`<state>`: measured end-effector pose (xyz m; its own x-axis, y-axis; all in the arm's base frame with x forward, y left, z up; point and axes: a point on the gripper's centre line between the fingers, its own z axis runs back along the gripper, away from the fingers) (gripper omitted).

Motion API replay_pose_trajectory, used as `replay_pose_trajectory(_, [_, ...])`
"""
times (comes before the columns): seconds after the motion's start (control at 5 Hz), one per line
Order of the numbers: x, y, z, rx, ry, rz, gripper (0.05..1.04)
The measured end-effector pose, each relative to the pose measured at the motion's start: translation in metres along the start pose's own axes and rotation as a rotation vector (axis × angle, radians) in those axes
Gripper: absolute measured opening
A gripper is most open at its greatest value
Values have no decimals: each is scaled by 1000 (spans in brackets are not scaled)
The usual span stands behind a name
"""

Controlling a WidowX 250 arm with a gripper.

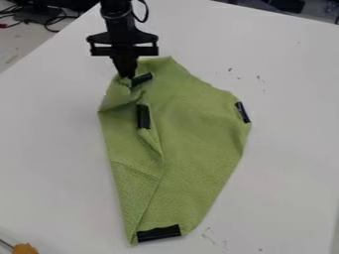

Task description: Unfold cloth from center to top left

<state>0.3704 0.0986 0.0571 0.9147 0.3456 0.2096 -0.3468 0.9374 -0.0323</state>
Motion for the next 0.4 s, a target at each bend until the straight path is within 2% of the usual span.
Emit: replay_pose_trajectory(0.4, [4, 13, -11, -10, -5, 32, 51])
